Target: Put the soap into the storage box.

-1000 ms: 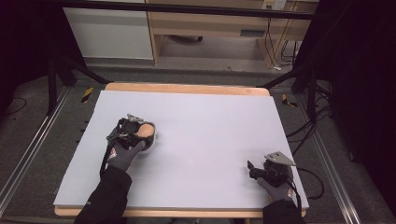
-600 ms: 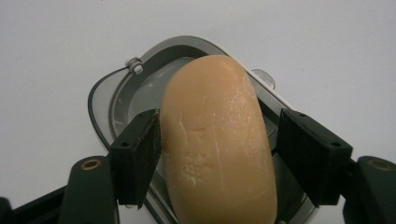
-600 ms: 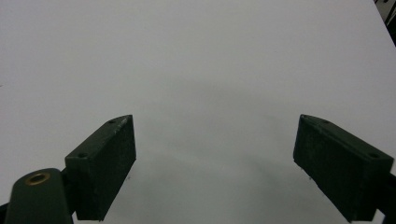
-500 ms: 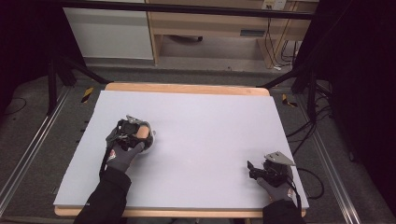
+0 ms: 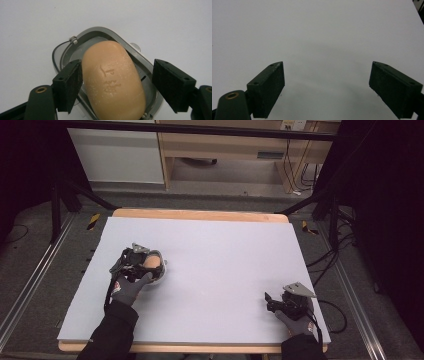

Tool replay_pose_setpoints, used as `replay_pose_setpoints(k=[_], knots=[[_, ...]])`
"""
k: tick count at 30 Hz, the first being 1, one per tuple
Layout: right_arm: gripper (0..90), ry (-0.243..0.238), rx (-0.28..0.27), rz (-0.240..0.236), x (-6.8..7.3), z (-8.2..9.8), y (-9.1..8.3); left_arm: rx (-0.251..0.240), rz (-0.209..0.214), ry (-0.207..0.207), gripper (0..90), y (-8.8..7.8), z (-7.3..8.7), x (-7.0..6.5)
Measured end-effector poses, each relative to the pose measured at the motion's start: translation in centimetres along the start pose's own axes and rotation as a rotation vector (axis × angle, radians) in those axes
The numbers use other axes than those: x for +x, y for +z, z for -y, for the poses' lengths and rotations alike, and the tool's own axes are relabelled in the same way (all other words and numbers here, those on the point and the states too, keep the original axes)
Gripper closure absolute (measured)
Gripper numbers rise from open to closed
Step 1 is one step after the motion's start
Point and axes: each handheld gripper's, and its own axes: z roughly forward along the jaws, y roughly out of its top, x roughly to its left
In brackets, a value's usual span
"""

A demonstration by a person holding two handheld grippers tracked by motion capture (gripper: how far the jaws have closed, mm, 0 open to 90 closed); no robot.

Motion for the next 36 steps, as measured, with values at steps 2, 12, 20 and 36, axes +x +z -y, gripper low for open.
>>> replay_pose_setpoints(k=[2, 12, 20, 36], knots=[[13.2, 0.000, 0.000, 0.000, 0.0, 0.0, 0.0, -0.015, 0.002, 0.001, 23.7, -0.5, -0.1, 0.0], [13.1, 0.001, 0.000, 0.001, 0.0, 0.0, 0.0, -0.070, 0.028, 0.008, 22.7, -2.9, 0.4, 0.4], [13.0, 0.002, -0.001, 0.003, 0.0, 0.0, 0.0, -0.110, 0.041, 0.006, 21.2, -4.9, 1.9, 1.1], [12.9, 0.017, -0.002, 0.008, -0.1, 0.0, 0.0, -0.094, 0.000, -0.032, 24.4, -5.6, 7.6, 4.0]])
